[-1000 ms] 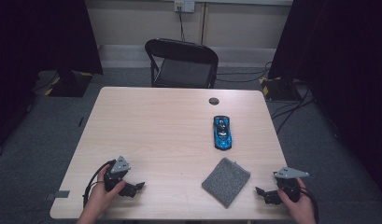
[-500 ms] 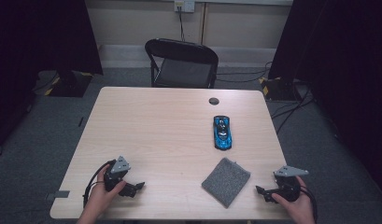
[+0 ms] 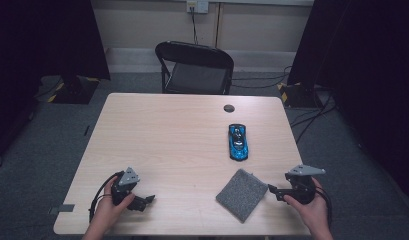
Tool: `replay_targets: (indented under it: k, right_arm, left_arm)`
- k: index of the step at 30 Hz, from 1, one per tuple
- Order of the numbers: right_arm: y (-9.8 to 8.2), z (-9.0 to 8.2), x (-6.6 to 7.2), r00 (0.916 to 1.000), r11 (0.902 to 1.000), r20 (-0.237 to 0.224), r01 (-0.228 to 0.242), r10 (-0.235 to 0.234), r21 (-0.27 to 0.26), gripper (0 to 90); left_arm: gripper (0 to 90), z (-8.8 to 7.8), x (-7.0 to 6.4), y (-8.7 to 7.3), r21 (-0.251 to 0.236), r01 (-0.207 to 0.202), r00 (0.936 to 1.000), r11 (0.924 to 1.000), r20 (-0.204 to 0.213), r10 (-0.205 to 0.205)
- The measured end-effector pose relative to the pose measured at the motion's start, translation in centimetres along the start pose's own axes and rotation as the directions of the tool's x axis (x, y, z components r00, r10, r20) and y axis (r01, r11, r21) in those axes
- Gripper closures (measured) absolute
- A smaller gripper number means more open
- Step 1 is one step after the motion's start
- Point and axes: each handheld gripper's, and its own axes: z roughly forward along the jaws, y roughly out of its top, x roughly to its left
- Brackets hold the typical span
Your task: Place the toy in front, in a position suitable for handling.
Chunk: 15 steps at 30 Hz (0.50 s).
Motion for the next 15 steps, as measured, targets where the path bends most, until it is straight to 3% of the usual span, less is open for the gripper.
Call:
replay_targets:
  k: [8, 15]
  right_arm:
    - [2.3, 1.6, 0.8, 0.9998, 0.9998, -0.003, -0.022, 0.022, -0.001, 17.6]
    - [4.1, 3.3, 0.8, 0.9965, 0.9967, 0.020, -0.081, 0.081, -0.006, 15.7]
  left_arm:
    - [0.0, 0.0, 0.0, 0.0, 0.000, 0.000, 1.0000, 1.0000, 0.000, 0.000]
    - [0.0, 0.0, 0.0, 0.0, 0.000, 0.000, 1.0000, 1.0000, 0.001, 0.000]
